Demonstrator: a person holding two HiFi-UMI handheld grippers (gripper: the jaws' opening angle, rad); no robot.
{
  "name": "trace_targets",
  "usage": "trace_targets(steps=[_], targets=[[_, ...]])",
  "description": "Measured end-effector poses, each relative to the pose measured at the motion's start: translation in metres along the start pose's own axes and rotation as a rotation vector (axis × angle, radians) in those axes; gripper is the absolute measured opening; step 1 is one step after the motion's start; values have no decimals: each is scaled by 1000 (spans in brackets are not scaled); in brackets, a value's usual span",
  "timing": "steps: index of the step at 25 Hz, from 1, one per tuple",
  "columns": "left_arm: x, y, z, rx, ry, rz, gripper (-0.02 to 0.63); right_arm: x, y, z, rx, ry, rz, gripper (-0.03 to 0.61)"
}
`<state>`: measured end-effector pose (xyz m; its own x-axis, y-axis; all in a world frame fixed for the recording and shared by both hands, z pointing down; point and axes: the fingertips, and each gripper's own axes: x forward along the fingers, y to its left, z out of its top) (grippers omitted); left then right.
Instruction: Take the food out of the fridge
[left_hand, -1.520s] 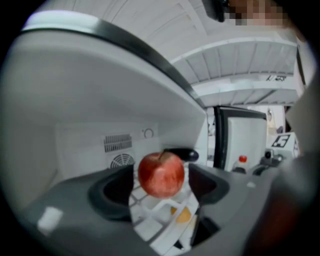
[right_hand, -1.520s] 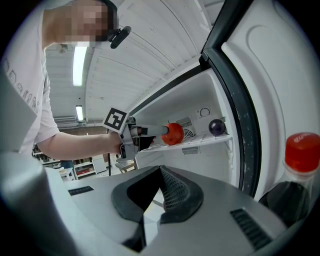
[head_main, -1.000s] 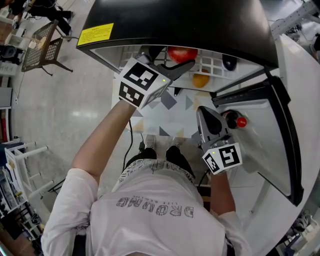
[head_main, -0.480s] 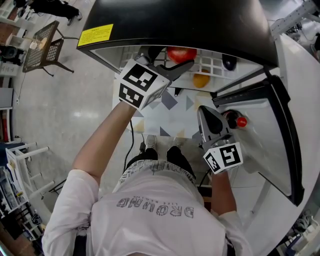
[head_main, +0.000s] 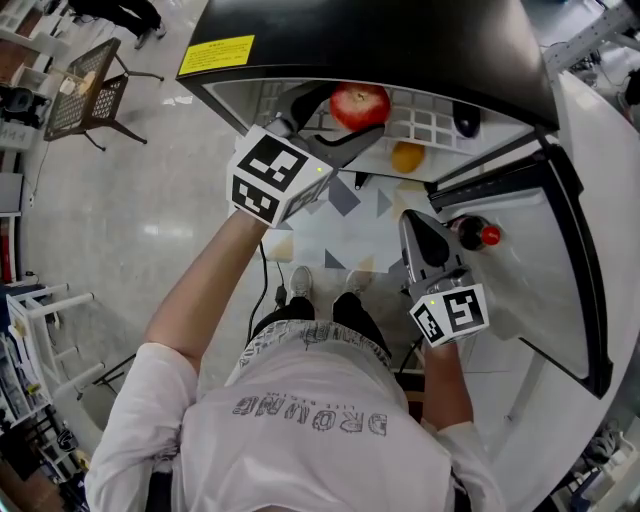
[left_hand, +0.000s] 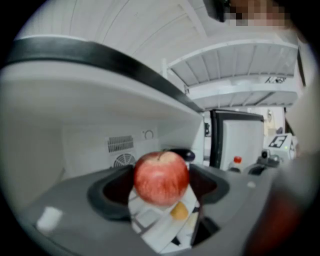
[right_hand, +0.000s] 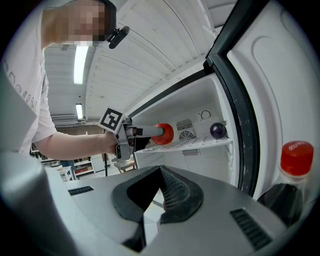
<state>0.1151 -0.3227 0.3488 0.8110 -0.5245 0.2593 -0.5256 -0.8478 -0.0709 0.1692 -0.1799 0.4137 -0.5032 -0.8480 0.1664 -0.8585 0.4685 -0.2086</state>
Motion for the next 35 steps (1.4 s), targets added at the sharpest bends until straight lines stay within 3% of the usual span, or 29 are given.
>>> trace_targets(steps=[24, 35], targets=[[-118, -10, -14, -48, -90, -32, 353, 0, 63, 6, -40, -9, -64, -6], [-155, -18, -41, -64, -87, -52, 353, -1, 86, 7, -54, -11, -82, -6]])
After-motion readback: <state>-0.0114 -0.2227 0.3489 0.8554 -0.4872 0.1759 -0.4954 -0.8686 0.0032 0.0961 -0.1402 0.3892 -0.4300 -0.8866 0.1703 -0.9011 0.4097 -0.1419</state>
